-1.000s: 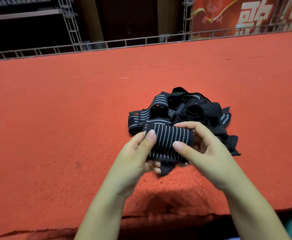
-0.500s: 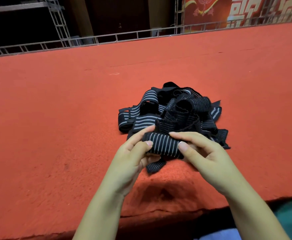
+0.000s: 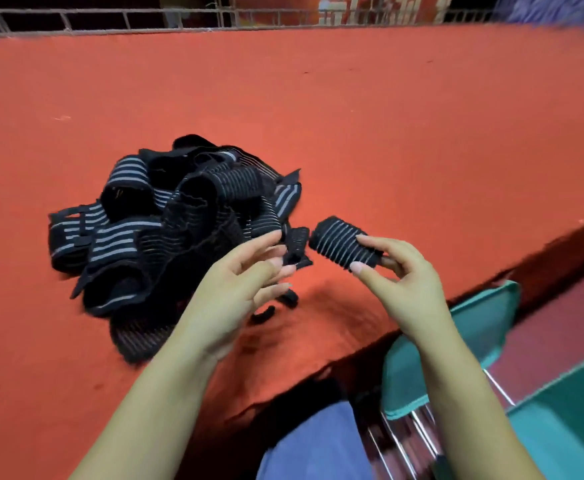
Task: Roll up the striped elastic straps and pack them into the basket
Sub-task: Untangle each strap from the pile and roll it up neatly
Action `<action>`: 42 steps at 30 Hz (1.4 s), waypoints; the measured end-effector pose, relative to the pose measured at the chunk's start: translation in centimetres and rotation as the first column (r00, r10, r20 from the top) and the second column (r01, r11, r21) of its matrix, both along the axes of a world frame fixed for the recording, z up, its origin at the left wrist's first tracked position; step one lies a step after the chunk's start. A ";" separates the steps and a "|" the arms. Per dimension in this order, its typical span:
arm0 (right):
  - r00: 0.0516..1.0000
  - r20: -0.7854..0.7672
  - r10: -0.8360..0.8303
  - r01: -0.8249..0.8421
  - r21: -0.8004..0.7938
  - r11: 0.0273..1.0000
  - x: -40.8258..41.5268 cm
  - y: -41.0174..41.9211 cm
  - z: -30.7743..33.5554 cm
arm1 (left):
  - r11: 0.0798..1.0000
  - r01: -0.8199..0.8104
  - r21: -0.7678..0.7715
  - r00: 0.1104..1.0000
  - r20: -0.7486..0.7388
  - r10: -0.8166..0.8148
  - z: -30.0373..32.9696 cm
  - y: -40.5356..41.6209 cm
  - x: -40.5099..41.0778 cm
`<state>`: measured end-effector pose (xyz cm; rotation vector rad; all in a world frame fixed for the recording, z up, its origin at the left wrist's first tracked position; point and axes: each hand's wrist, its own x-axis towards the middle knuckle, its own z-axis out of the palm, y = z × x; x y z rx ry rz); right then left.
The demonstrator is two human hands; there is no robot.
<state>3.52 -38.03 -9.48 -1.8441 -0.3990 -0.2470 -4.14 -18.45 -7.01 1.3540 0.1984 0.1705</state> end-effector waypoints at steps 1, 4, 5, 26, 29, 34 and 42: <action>0.996 0.016 -0.088 0.089 -0.041 0.995 1.4 -1.1 -0.6 | 1.000 0.002 -0.004 1.000 -0.014 -0.002 -0.1 -0.7 0.7; 0.966 -0.002 -0.260 0.256 -0.162 0.953 5.3 -3.9 -2.5 | 1.000 0.023 -0.017 0.999 -0.047 -0.024 -0.3 -2.8 2.5; 0.957 -0.017 -0.289 0.281 -0.191 0.941 6.3 -4.5 -3.1 | 0.999 0.025 -0.024 0.998 -0.060 -0.026 -0.5 -3.3 3.0; 0.974 0.031 -0.225 0.225 -0.245 0.943 6.0 0.7 -1.0 | 0.986 -0.111 0.122 0.993 -0.031 0.115 0.4 -0.9 0.8; 0.999 0.025 0.020 -0.014 -0.204 0.979 4.2 6.1 0.7 | 0.948 -0.271 0.170 0.962 0.093 0.258 0.8 2.1 -1.0; 0.958 0.013 0.286 -0.280 -0.173 0.944 2.2 13.4 1.6 | 0.678 -0.540 0.499 0.842 0.311 0.441 0.4 7.1 -3.0; 0.939 0.054 0.338 -0.281 -0.443 0.851 1.3 15.9 1.9 | 0.463 -0.274 0.843 0.917 0.085 0.389 -3.3 11.0 -2.9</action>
